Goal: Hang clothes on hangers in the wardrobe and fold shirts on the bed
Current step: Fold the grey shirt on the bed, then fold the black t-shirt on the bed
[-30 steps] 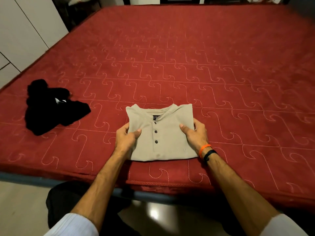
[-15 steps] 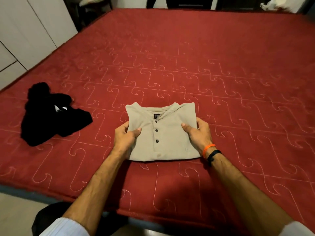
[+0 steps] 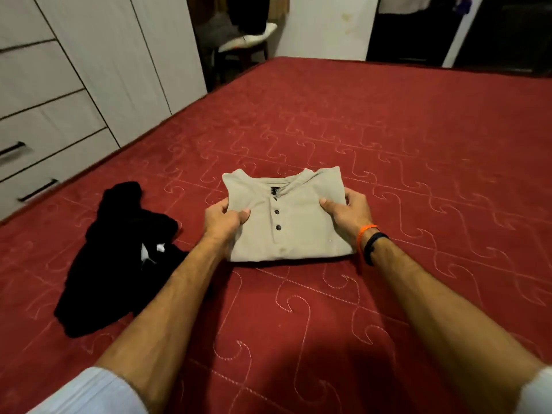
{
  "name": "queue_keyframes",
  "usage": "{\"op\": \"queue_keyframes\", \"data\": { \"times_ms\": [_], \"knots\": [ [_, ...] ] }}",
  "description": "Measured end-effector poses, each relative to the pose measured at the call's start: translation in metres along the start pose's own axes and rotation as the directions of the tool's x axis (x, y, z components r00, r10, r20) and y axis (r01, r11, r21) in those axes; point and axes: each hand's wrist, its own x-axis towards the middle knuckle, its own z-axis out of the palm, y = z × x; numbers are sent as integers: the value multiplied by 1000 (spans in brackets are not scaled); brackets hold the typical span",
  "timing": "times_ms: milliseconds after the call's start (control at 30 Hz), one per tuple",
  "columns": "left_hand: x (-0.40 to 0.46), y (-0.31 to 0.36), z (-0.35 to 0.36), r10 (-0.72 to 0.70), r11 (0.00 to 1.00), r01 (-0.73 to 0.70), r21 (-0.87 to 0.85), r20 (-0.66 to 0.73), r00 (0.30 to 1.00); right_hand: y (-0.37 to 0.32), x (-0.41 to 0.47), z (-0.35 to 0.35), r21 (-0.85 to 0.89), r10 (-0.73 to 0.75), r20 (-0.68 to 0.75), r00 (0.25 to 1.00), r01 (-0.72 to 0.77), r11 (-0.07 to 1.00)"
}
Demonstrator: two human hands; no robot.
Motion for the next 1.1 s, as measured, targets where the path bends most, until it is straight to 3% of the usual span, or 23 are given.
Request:
{"op": "queue_keyframes", "data": {
  "times_ms": [100,200,467,667,800,967,1100],
  "knots": [
    [35,0,-7,-31,998,33,47,-28,999,-3,29,21,-99,-23,-10,1000,22,995],
    [50,-13,-13,-91,986,95,140,-36,995,8,38,29,-222,34,-61,998,-46,974],
    [36,-18,-11,-20,968,52,245,-133,991,4,17,27,-304,-18,-94,995,-11,952],
    [-16,-1,-27,31,865,59,499,-169,985,-9,-38,10,-528,-252,-72,965,177,830],
    [-54,10,-46,128,831,-27,556,-144,981,-24,-83,19,-425,-289,45,956,280,861],
    [-86,15,-86,198,787,-77,612,-132,971,-40,-118,57,-346,-245,159,956,287,893],
    [-100,13,-123,335,753,-136,644,-196,922,-47,-138,99,-352,-277,253,927,355,866]
  ]
}}
